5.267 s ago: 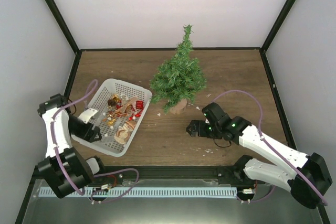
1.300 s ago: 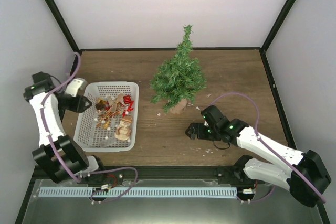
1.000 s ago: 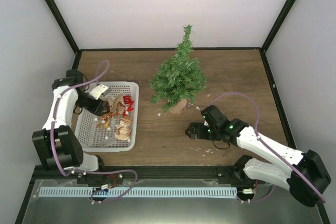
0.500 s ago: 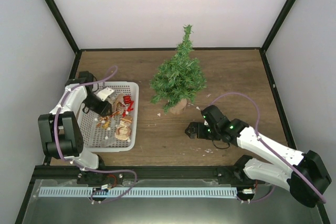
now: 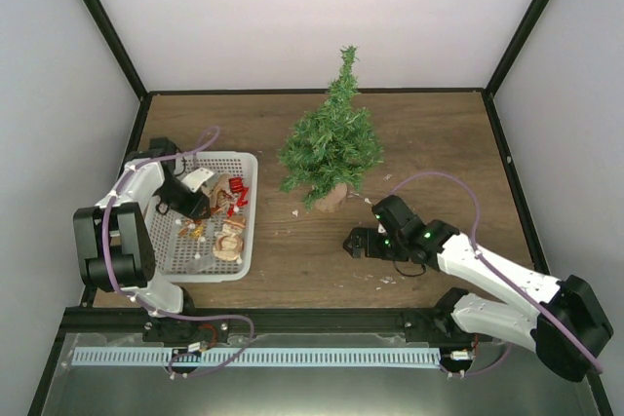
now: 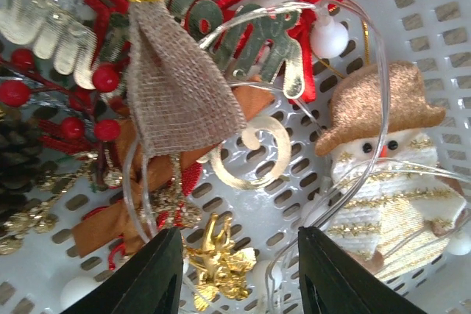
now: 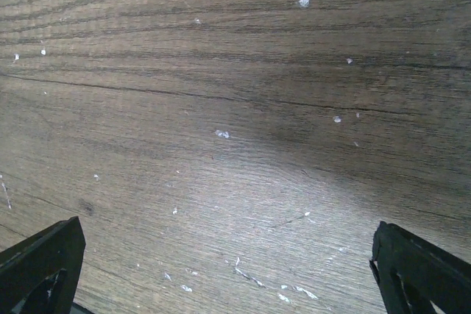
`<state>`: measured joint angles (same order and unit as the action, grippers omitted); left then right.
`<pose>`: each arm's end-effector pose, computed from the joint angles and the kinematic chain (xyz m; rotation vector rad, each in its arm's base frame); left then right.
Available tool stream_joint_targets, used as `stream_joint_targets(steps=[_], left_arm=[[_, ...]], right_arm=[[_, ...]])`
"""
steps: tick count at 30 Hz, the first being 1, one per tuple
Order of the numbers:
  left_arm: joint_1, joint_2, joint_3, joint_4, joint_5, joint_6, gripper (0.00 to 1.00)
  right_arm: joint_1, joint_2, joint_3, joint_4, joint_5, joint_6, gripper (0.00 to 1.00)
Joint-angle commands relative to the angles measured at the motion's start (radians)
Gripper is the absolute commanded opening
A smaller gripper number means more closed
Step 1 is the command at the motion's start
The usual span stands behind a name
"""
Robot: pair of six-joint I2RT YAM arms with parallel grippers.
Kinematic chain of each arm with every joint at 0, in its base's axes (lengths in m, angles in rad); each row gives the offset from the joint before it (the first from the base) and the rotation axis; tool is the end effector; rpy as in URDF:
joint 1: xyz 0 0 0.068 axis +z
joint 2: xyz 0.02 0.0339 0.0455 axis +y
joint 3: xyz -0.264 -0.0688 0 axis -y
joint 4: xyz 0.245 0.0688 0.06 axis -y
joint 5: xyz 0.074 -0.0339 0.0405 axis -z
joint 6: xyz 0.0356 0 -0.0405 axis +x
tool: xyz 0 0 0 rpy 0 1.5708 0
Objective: Decorate the small christmas tree
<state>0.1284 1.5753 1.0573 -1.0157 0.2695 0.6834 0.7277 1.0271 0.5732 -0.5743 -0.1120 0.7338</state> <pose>0.2668 0.0249 0.2001 0.8239 2.8651 -0.3495 0.1365 0.1270 0.1923 -0.0344 2.7434 0.6238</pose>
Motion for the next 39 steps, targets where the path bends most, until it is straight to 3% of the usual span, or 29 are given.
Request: stream_joint_targets(steps=[1, 23, 34, 39], left_arm=[[-0.006, -0.003, -0.024, -0.008, 0.064, 0.009, 0.43], [-0.006, 0.001, -0.074, -0.076, 0.231, 0.149, 0.41], [-0.005, 0.059, -0.074, 0.012, 0.152, 0.108, 0.35], [-0.006, 0.037, -0.065, 0.029, 0.129, 0.099, 0.13]], right_arm=[[-0.005, 0.003, 0.016, 0.011, -0.003, -0.008, 0.99], [-0.005, 0.034, 0.024, 0.017, -0.017, -0.017, 0.99], [-0.005, 0.062, 0.044, 0.017, -0.021, -0.021, 0.99], [-0.005, 0.062, 0.044, 0.015, -0.020, -0.018, 0.99]])
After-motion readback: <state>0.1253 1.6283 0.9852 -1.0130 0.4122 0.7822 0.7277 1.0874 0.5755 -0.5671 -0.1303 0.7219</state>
